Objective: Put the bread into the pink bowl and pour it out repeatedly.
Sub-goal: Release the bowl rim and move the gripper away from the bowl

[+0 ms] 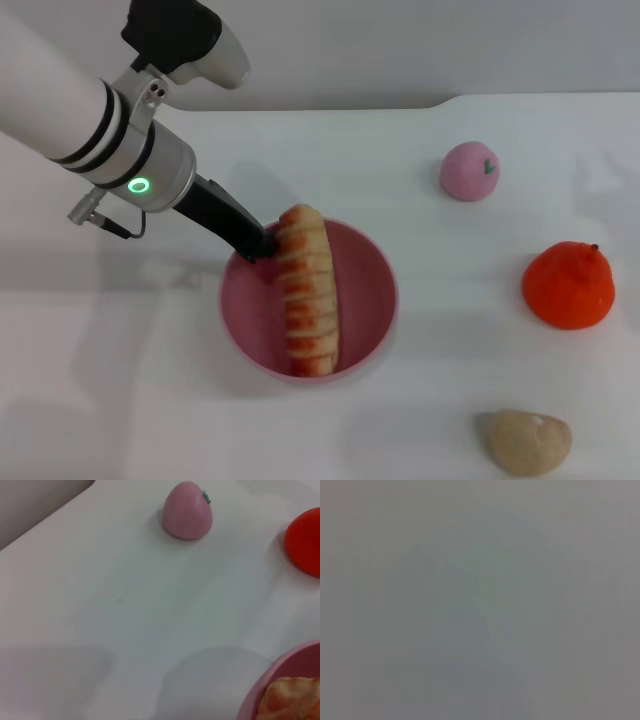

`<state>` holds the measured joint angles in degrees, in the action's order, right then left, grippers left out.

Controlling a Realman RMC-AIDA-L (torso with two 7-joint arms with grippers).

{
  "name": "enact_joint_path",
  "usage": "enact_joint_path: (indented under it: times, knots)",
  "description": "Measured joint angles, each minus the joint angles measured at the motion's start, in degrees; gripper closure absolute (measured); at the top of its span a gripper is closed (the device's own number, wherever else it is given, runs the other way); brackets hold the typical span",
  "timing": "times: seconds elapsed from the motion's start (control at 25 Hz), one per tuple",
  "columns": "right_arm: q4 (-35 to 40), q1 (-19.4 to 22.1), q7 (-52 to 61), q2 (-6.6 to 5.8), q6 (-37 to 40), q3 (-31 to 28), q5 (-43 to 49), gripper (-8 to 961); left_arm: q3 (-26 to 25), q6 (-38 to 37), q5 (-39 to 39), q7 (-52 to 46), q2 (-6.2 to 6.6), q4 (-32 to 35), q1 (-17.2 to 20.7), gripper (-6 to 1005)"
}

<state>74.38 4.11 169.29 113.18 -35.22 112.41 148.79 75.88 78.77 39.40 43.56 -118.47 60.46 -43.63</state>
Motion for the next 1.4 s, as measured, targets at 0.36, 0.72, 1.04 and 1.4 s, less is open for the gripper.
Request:
enact_joint_path:
  times: [0.36,0.72,1.04,1.4]
  knots:
    - [8.6,-0.9,0.0,0.43,25.9,-8.5,-0.6,581,1.3,-0.5,0.5,-0.1,0.06,0.0,-0.1,892]
    - [24.3,-4.1,-4.9,-0.87,62.8,-17.3,-1.1,582,1.6,-0.8,0.5,-0.1,0.01,0.0,0.3,892]
    - [24.0,-6.0,-39.1,1.89,85.9,-33.5,-38.8,582,1.5,-1.4,0.5,0.0,0.0,-0.7,0.4,891]
    - [-1.3,-17.2,-66.2,4.13,131.2,-65.1,-72.4,581,1.5,-1.7,0.5,0.2,0.0,-1.0,0.0,891]
